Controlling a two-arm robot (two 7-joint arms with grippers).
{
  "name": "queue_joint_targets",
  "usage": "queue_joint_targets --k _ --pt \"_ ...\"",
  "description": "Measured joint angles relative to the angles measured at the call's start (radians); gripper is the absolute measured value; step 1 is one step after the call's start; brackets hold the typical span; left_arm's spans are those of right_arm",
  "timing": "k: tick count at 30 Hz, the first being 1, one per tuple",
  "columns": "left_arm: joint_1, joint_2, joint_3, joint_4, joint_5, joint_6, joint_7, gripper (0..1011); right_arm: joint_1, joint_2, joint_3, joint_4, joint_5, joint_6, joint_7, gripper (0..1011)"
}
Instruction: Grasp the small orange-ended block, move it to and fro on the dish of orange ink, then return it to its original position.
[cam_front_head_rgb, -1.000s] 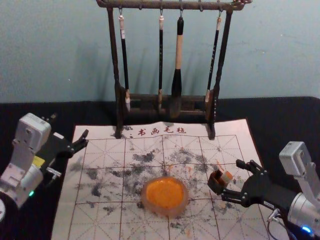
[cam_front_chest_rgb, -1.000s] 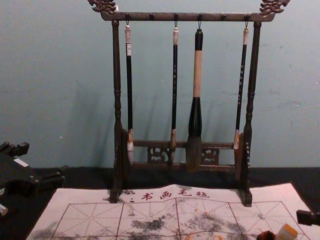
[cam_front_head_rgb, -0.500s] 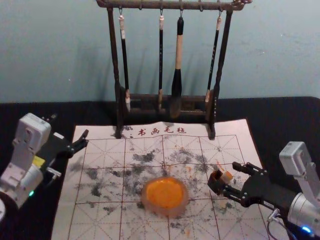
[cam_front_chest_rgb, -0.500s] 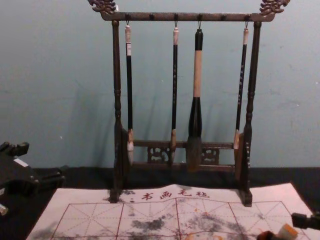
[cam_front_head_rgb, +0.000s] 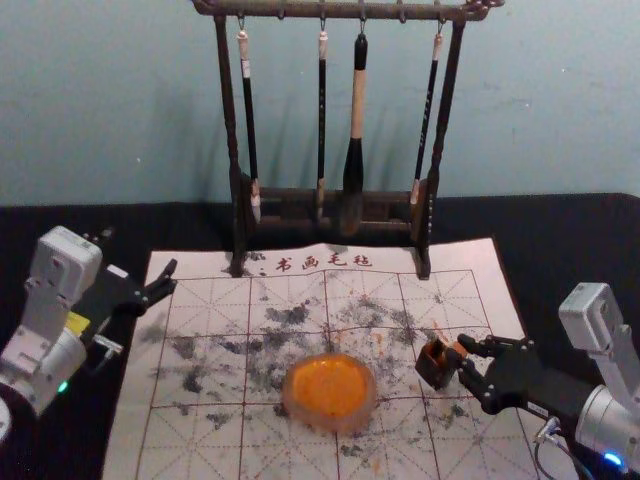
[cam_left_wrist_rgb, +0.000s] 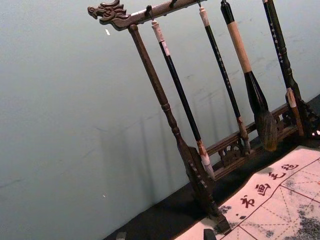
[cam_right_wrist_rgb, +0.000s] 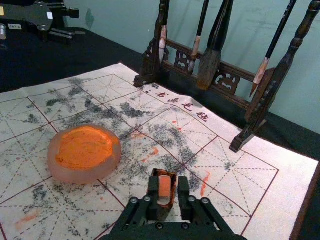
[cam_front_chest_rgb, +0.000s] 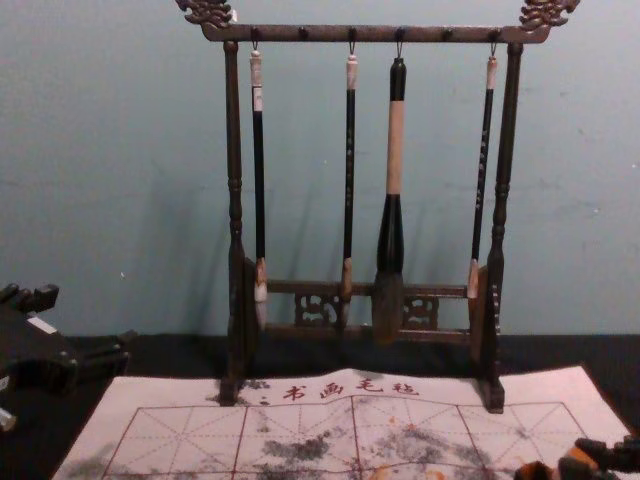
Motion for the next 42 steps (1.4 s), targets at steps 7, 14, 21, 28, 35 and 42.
queue_joint_targets --k 7,14,21,28,35,42 --pt "0.0 0.0 0.0 0.0 0.0 0.0 0.0 1001 0.0 0.0 0.0 0.0 0.0 0.0 0.0 91" --pt "0.0 0.0 0.0 0.0 0.0 0.0 0.0 1001 0.0 0.0 0.0 0.0 0.0 0.0 0.0 91" --pt "0.0 0.0 0.0 0.0 0.0 0.0 0.0 1001 0.0 0.0 0.0 0.0 0.0 0.0 0.0 91" --pt "0.0 0.0 0.0 0.0 0.0 0.0 0.0 1001 0.0 0.0 0.0 0.0 0.0 0.0 0.0 91" --pt "0.0 0.0 0.0 0.0 0.0 0.0 0.0 1001 -0.01 -0.007 0.018 -0.012 -0.01 0.0 0.001 91" --pt "0.0 0.0 0.0 0.0 0.0 0.0 0.0 1001 -0.02 -0.011 0.033 -0.027 -0.013 0.004 0.012 91"
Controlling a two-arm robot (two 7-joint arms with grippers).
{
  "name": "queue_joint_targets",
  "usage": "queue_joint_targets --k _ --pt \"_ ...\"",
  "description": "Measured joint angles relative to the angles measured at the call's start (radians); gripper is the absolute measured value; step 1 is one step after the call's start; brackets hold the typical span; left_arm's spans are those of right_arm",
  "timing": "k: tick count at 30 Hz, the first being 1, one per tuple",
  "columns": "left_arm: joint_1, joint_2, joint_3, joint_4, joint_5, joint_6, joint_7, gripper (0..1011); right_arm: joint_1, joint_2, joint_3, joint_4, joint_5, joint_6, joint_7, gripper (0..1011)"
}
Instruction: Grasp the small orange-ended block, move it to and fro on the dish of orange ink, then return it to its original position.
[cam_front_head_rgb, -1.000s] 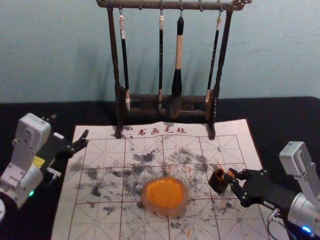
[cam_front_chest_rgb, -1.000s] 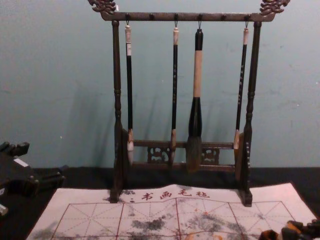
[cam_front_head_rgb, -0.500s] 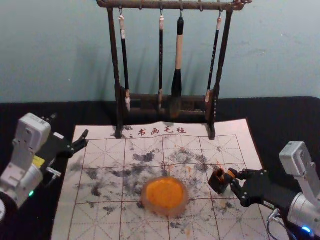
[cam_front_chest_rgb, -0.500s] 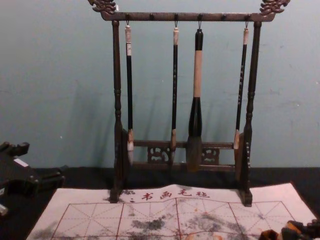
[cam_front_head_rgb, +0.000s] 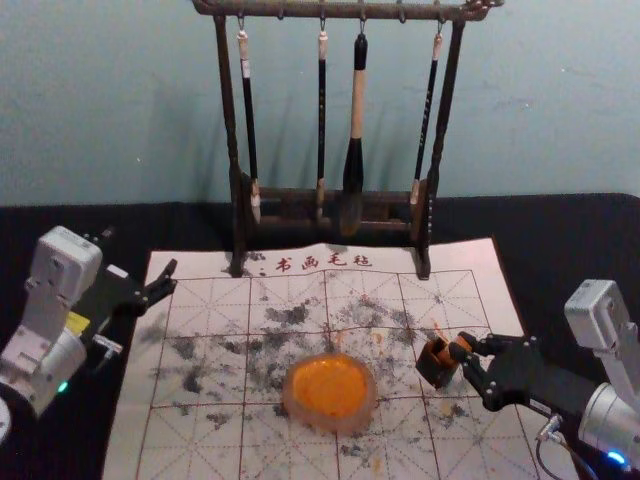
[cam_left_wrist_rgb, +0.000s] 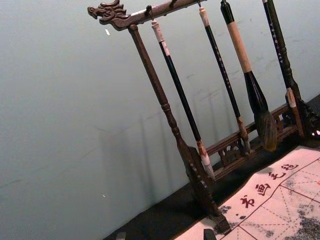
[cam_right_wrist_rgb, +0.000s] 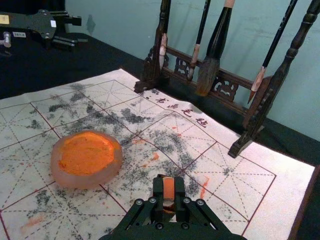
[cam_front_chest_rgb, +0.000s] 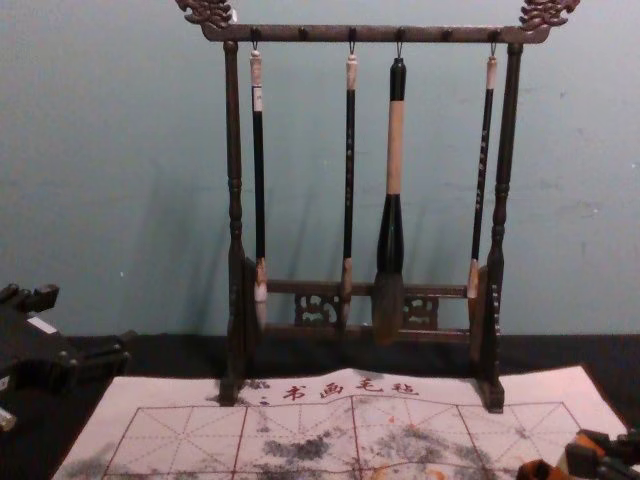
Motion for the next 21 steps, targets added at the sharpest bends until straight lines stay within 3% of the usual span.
queue_joint_targets --k 13,21 --pt "0.0 0.0 0.0 0.0 0.0 0.0 0.0 1001 -0.021 0.007 0.043 -0.052 0.013 -0.007 0.009 91" --pt "0.0 0.0 0.0 0.0 0.0 0.0 0.0 1001 0.005 -0.002 0.049 -0.073 0.02 -0.021 0.018 91"
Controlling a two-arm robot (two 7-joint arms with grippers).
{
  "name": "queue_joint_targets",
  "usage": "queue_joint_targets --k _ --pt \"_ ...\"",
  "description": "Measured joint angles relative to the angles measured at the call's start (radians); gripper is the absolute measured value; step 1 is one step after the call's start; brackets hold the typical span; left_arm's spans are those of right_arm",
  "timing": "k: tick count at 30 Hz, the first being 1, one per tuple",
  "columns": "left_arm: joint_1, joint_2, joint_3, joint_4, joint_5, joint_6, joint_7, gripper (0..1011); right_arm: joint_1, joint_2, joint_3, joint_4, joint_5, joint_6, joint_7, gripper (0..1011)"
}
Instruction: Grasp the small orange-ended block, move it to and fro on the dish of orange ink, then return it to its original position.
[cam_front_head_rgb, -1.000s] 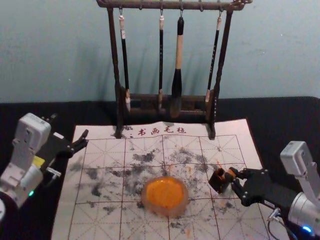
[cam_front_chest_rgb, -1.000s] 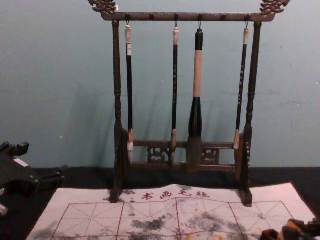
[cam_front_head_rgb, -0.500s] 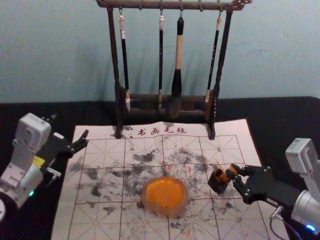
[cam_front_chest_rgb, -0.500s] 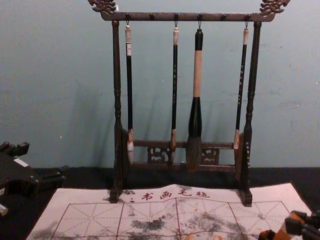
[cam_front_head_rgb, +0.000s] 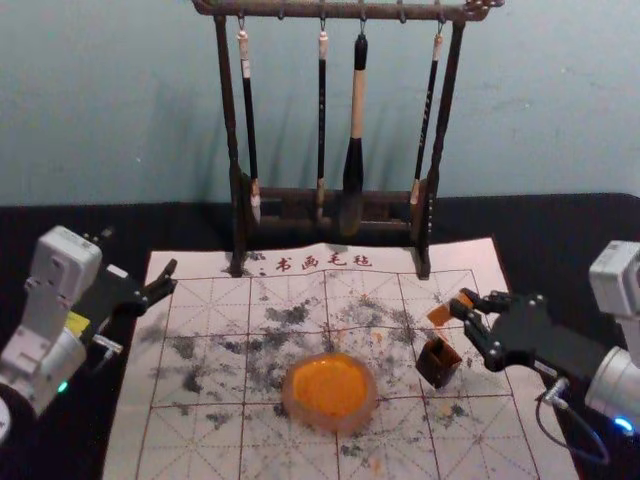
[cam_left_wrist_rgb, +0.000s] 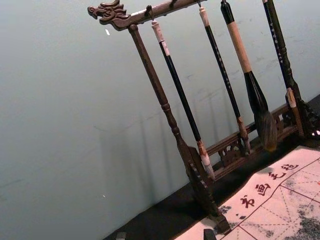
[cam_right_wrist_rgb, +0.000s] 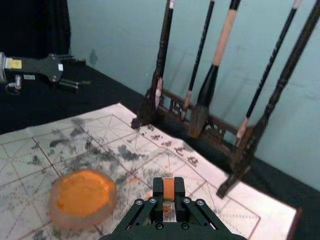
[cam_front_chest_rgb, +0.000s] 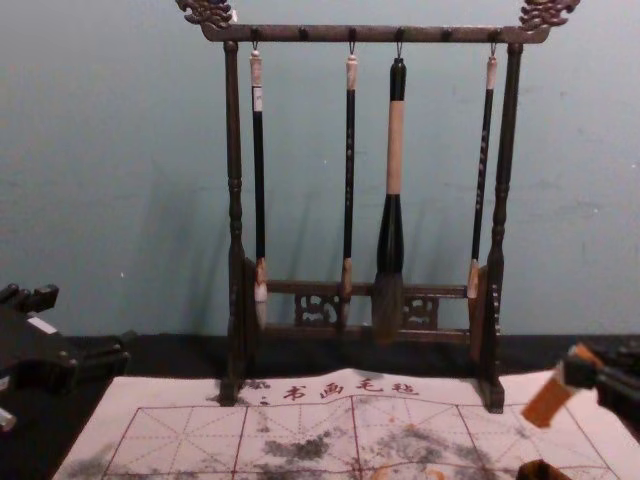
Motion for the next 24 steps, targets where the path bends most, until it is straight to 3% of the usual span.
queue_joint_targets --k 4,12,24 --pt "0.0 0.0 0.0 0.0 0.0 0.0 0.0 1001 0.019 -0.009 -0.014 0.0 -0.011 0.004 0.001 91" --pt "0.0 0.0 0.0 0.0 0.0 0.0 0.0 1002 0.067 -0.031 -0.082 0.001 -0.05 0.034 0.02 91" --pt "0.0 0.0 0.0 0.0 0.0 0.0 0.0 1001 0.106 -0.018 -0.172 0.003 -0.094 0.045 0.086 91"
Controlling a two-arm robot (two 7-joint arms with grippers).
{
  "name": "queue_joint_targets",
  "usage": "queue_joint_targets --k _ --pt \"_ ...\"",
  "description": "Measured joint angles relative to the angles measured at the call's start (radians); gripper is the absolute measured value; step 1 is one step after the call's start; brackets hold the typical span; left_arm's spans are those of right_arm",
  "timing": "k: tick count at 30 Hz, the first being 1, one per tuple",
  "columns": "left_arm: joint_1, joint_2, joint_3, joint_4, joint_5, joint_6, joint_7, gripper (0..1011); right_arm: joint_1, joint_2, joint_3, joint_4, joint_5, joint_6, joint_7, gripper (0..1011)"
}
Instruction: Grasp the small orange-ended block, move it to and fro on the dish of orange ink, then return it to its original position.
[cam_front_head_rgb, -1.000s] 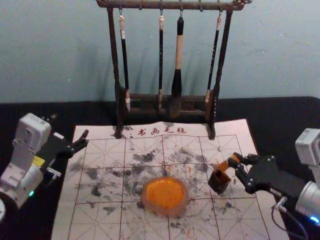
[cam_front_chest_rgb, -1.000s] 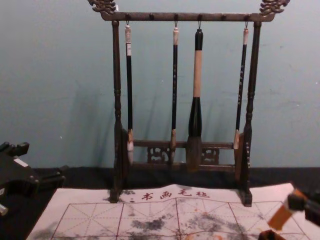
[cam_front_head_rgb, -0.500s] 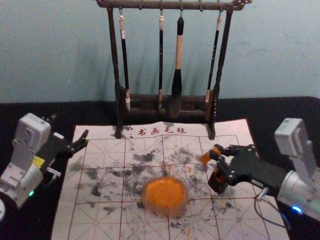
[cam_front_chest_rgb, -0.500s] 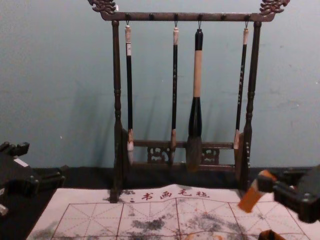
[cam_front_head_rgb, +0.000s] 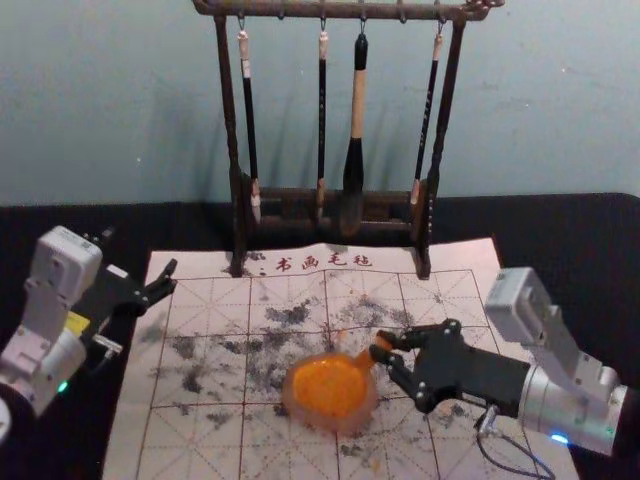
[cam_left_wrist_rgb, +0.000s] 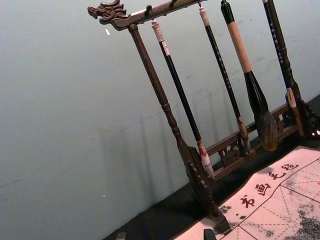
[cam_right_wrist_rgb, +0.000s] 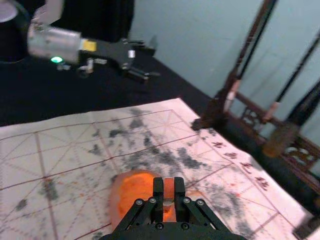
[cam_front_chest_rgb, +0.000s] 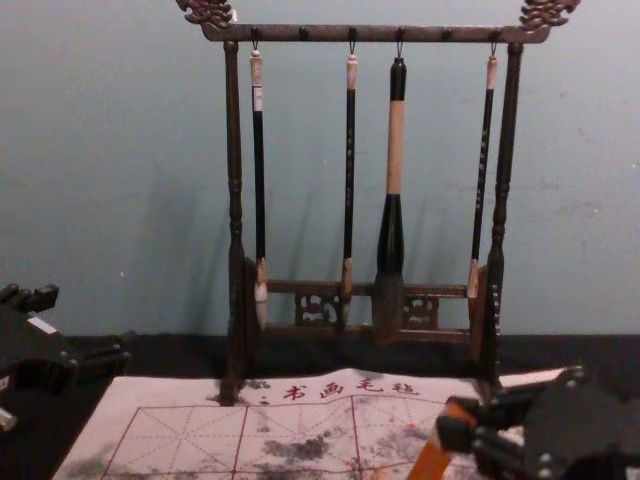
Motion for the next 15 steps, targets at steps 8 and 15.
queue_joint_targets --k 8,15 --pt "0.0 0.0 0.0 0.0 0.0 0.0 0.0 1001 0.027 0.02 -0.051 0.0 -0.018 -0.002 0.047 91" --pt "0.0 0.0 0.0 0.0 0.0 0.0 0.0 1002 0.047 0.029 -0.083 0.008 -0.026 -0.002 0.073 91"
